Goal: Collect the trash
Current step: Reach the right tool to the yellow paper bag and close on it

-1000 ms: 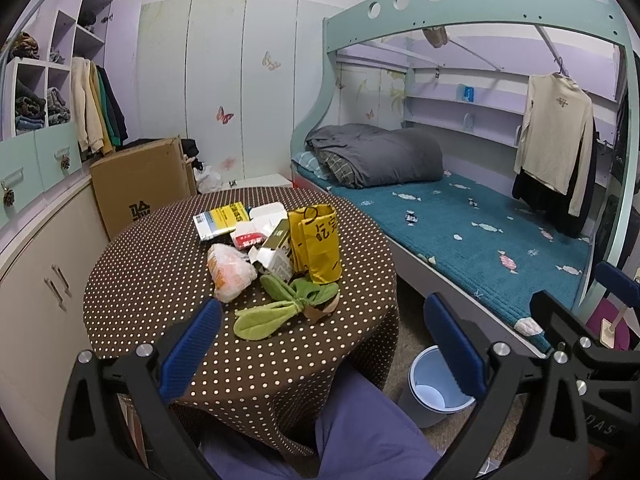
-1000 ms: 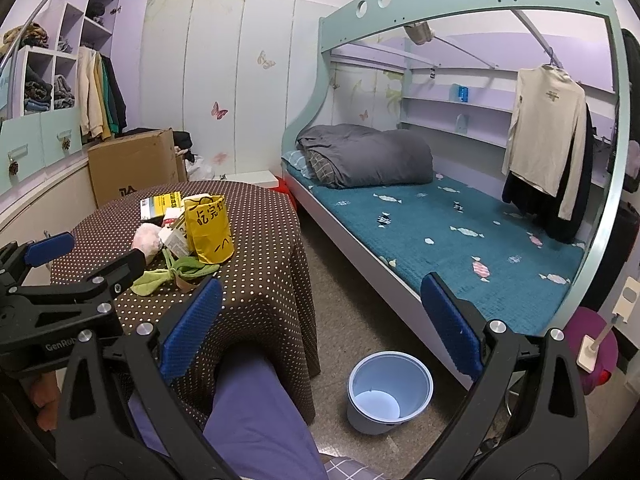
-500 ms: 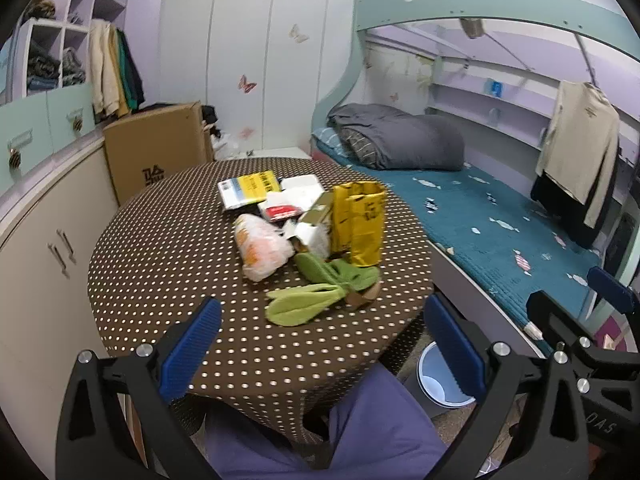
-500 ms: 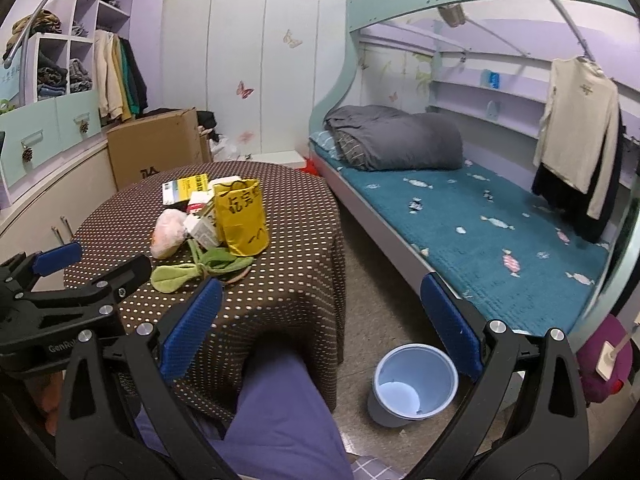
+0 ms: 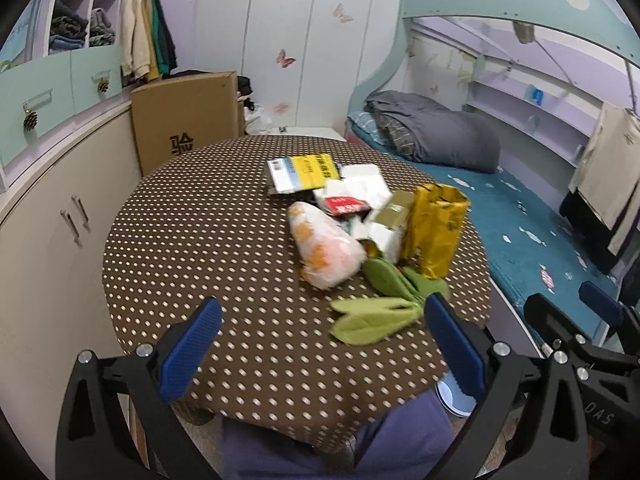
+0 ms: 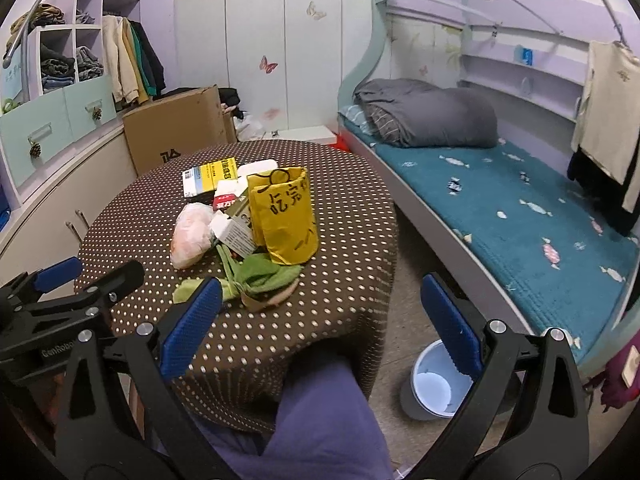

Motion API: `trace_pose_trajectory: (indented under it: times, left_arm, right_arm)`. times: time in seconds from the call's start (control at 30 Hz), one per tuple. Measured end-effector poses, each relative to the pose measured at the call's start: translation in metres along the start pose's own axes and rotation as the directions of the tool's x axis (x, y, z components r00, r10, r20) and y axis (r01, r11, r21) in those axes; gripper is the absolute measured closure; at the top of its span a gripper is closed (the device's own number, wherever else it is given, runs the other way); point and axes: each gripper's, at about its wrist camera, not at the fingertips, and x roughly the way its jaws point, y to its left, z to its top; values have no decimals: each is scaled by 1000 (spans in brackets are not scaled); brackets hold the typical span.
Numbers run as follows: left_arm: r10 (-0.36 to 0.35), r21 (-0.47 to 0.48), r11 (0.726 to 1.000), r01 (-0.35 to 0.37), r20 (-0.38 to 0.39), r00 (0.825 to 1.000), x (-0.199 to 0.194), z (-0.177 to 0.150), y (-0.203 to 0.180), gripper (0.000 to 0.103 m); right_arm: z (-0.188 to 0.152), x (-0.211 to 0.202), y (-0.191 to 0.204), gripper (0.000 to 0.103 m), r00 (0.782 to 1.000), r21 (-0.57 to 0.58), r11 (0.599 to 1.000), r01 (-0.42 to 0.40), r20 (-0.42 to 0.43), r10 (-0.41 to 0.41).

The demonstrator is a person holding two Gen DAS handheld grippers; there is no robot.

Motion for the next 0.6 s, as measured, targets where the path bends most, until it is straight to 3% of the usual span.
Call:
trace_pose_trajectory:
  times: [0.3, 0.6]
  left_arm:
    - [97, -53, 994, -98, -20, 995, 33, 25, 33, 4]
    - [144, -71, 986, -149, -75, 987, 71, 39, 56, 4]
  right_arm:
    - [19, 54, 11, 6, 999, -18, 1000, -10, -41, 9]
    - [32, 112, 12, 6, 997, -22, 1000, -11, -73, 9]
